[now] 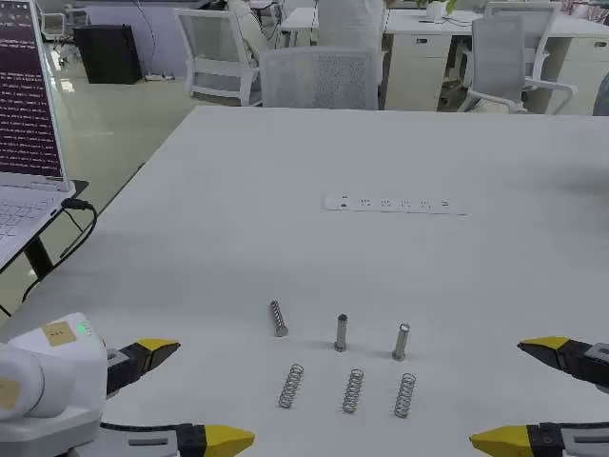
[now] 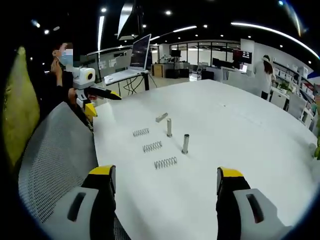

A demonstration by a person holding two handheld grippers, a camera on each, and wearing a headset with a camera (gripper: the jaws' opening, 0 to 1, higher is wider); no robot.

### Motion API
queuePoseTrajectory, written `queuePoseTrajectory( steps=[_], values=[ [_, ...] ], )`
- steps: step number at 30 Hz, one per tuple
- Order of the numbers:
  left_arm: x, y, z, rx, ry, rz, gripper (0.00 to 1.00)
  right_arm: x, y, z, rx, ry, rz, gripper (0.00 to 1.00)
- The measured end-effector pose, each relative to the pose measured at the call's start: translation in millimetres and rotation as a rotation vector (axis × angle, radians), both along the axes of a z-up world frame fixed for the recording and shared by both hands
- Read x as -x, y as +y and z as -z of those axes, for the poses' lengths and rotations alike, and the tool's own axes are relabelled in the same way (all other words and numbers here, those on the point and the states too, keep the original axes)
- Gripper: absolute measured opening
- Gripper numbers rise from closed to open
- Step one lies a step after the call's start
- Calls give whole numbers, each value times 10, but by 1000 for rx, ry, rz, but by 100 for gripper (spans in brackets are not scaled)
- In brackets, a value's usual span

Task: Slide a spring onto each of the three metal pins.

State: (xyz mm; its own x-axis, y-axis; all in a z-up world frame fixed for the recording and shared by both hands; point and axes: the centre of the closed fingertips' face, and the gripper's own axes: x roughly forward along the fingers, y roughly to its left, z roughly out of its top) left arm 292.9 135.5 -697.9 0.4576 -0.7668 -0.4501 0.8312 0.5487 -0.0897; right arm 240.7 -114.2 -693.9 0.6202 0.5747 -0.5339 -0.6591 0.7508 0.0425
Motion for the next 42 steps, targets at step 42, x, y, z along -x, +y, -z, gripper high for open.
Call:
queuePoseTrajectory(
  steps=[42],
  values=[
    [-23,-43,-30,12,0,-3,79,28,-28,-9,-14,-5,26,79]
  ],
)
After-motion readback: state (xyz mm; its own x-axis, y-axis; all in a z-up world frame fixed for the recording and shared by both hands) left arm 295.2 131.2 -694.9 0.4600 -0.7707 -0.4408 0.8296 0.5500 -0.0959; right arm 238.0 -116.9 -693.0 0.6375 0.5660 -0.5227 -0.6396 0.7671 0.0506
